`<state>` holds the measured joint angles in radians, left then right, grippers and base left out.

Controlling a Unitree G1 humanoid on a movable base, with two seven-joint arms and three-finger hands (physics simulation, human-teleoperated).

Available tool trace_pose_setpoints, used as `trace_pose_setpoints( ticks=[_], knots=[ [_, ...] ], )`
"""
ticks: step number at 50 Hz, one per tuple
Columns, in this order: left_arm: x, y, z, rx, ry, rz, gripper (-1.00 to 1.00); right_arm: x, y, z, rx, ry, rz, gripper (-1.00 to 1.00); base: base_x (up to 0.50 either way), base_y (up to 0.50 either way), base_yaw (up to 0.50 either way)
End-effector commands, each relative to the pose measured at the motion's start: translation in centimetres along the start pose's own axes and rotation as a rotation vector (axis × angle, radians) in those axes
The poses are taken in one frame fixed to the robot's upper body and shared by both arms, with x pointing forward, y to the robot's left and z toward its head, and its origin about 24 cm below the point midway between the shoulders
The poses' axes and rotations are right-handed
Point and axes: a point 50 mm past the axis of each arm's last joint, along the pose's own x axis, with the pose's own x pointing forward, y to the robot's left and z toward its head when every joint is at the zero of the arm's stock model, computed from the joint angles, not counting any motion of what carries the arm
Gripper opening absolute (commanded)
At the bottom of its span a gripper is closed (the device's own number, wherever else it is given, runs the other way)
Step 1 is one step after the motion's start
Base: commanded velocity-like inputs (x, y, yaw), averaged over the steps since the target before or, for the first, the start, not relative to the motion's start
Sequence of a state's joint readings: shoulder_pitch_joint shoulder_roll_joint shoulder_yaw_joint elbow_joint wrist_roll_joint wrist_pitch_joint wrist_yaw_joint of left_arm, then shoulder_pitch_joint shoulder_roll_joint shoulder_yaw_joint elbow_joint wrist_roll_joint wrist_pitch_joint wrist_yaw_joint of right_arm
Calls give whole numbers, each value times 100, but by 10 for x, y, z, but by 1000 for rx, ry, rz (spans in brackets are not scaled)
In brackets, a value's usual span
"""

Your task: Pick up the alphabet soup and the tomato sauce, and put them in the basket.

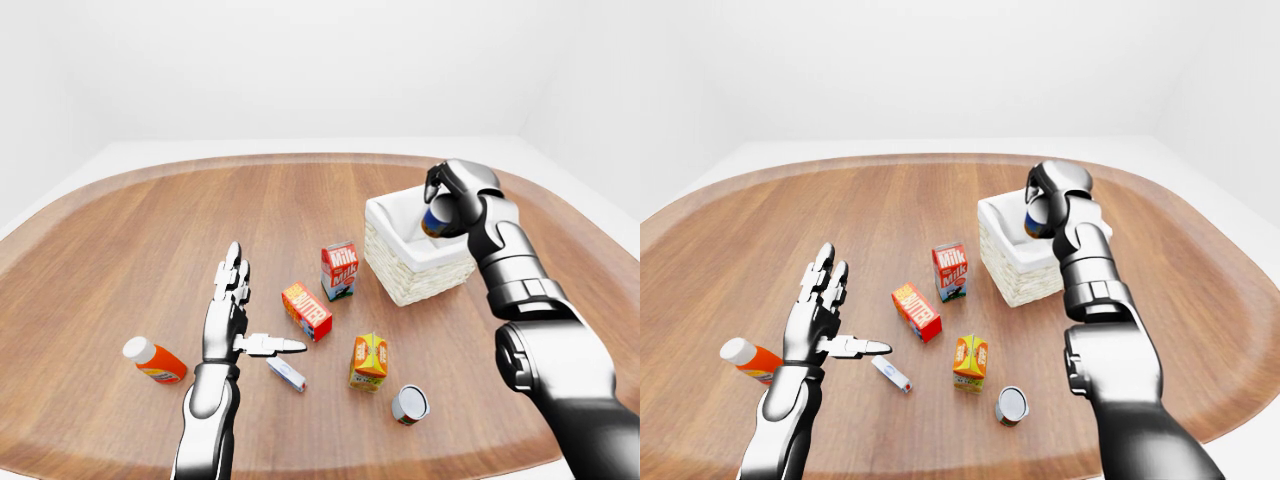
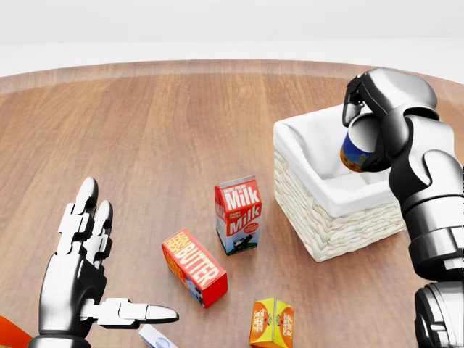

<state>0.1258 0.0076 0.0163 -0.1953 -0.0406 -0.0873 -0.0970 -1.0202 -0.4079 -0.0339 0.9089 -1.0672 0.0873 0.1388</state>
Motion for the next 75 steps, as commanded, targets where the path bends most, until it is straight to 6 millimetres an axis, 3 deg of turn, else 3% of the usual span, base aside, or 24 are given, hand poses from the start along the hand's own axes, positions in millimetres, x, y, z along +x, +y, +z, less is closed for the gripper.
trace_pose_setpoints(
  ticks=[1,28,63,75],
  knots=[
    [1,1,0,-7,-3,5,100,10,-11,10,-8,19,-19,-100,0,0,0],
    [1,1,0,-7,-3,5,100,13,4,34,-79,-2,58,-100,0,0,0],
    [4,1,-1,-16,0,-1,100,10,22,19,-52,34,100,-100,0,0,0],
    [4,1,-1,-15,0,-2,100,11,18,18,-56,33,94,-100,0,0,0]
  ],
)
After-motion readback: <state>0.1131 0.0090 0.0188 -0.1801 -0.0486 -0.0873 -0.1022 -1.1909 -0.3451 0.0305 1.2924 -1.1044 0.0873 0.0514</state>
